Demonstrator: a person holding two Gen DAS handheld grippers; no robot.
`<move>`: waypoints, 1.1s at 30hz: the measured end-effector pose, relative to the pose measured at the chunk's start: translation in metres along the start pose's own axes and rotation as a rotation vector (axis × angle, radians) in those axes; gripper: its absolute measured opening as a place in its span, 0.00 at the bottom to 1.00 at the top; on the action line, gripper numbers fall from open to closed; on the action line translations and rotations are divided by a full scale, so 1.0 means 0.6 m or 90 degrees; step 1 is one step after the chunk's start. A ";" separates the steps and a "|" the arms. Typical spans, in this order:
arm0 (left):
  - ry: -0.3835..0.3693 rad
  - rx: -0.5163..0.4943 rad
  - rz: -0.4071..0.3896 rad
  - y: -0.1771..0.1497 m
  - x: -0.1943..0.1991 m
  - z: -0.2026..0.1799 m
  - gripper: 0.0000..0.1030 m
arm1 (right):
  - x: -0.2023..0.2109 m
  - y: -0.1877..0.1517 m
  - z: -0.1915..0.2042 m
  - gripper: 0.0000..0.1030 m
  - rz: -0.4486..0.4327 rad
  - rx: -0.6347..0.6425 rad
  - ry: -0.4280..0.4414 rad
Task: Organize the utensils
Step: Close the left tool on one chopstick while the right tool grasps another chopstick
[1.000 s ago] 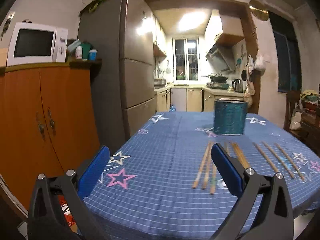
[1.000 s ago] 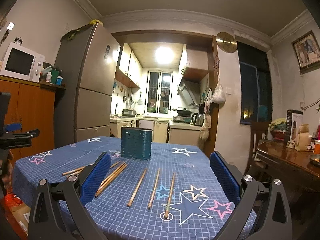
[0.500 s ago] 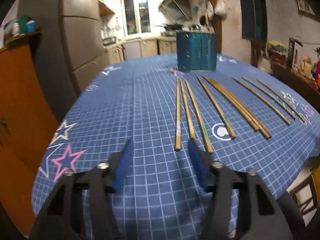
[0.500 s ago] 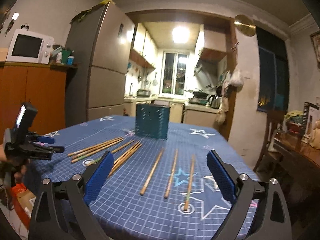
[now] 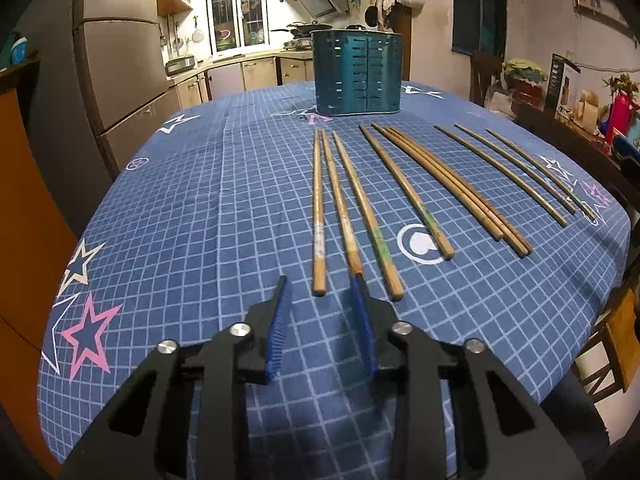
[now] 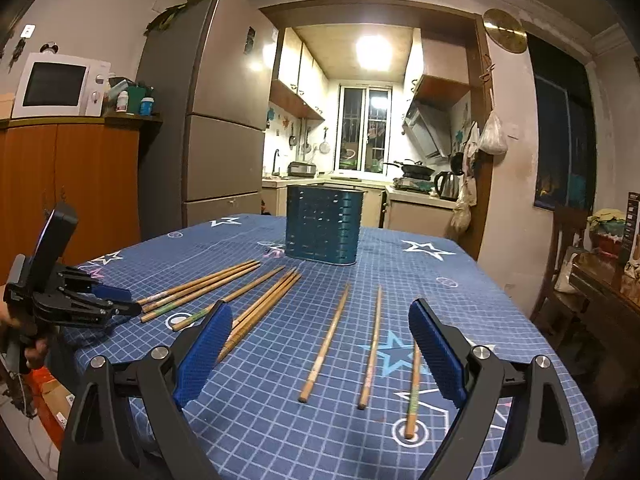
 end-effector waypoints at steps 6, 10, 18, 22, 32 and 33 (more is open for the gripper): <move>-0.005 -0.007 0.000 0.017 -0.012 -0.002 0.14 | -0.015 -0.007 0.013 0.77 0.014 -0.001 0.018; -0.004 -0.011 -0.007 0.024 -0.021 -0.015 0.14 | -0.027 -0.019 0.032 0.61 0.038 -0.004 0.047; -0.008 0.002 -0.009 0.022 -0.025 -0.005 0.05 | -0.065 -0.066 0.129 0.36 0.126 0.001 0.143; -0.013 0.003 -0.009 0.020 -0.026 -0.003 0.05 | -0.084 -0.084 0.151 0.32 0.161 0.011 0.152; -0.020 0.007 -0.007 0.019 -0.026 -0.002 0.05 | -0.107 -0.096 0.154 0.30 0.183 0.017 0.141; -0.020 0.007 -0.007 0.018 -0.026 -0.002 0.05 | -0.108 -0.096 0.149 0.29 0.184 0.017 0.137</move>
Point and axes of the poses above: each gripper's, at about its wrist camera, not at the fingertips, and x roughly against the way its jaws point, z to its left, y to its top, the point moved 10 cm from there along -x, roughly the way its jaws point, and after that the axes turned 6 degrees about x, right-handed, at the moved point
